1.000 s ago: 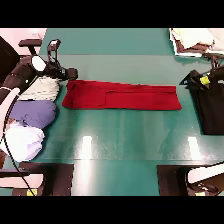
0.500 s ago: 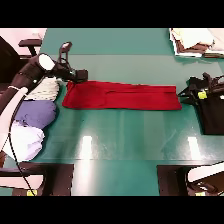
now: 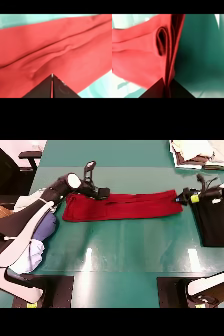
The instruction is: Fold the shirts.
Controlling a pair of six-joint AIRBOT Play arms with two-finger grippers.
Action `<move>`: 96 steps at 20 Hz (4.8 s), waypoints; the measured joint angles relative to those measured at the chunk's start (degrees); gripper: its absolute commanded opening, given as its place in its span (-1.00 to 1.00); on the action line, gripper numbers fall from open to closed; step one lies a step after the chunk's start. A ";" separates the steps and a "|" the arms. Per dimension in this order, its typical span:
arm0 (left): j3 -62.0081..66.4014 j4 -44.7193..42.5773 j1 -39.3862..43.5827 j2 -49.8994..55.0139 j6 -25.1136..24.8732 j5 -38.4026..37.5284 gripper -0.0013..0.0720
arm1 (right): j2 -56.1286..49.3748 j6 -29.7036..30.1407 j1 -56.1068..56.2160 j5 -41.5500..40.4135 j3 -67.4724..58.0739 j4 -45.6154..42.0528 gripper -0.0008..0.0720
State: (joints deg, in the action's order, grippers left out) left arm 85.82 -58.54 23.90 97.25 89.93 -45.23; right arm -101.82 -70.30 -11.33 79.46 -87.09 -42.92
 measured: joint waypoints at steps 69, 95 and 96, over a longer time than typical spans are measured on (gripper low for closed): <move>23.76 -8.28 -14.47 -12.39 -4.74 -21.73 -0.89 | -15.28 -7.67 31.56 -13.35 -19.82 5.01 -0.92; 23.76 -8.66 -2.95 -12.39 -4.61 -15.80 -0.89 | 12.33 -18.32 -17.31 -11.85 -22.43 -19.61 -0.92; 23.76 -8.66 -2.95 -12.39 -4.50 -15.80 -0.89 | 13.38 -18.32 -17.27 -10.71 -22.43 -19.63 -0.92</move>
State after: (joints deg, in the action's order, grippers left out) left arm 109.58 -67.20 20.95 84.86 85.43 -61.04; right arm -88.44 -88.62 -28.60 68.75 -109.51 -62.54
